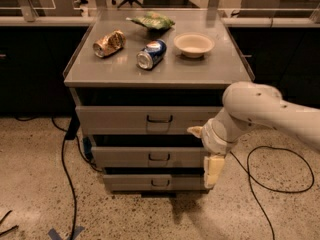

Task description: Open middle drawer

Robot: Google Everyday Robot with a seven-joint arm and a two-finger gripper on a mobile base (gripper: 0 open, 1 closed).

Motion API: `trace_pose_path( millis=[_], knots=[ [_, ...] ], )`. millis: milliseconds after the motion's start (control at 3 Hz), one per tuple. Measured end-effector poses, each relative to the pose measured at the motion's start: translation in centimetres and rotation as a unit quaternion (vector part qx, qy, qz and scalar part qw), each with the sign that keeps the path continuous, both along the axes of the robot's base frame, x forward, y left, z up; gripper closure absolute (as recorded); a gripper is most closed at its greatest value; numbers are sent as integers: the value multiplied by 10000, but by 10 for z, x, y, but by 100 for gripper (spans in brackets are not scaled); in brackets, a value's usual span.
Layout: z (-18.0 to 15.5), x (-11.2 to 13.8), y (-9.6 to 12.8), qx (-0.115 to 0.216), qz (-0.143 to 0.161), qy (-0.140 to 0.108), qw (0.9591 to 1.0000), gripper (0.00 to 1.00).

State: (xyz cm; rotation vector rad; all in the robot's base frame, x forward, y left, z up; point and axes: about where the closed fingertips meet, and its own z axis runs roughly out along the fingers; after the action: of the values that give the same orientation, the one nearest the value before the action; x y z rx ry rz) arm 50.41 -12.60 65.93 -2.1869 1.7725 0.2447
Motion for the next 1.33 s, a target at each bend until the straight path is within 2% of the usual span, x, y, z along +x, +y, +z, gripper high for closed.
trace_pose_path(
  millis=[333, 667, 1000, 1333],
  knots=[
    [-79, 49, 30, 141, 324, 241, 9991, 0],
    [-79, 49, 30, 141, 324, 241, 9991, 0],
    [-99, 46, 30, 260, 288, 161, 9991, 0],
    [-139, 47, 33, 507, 320, 144, 9981, 0]
  ],
)
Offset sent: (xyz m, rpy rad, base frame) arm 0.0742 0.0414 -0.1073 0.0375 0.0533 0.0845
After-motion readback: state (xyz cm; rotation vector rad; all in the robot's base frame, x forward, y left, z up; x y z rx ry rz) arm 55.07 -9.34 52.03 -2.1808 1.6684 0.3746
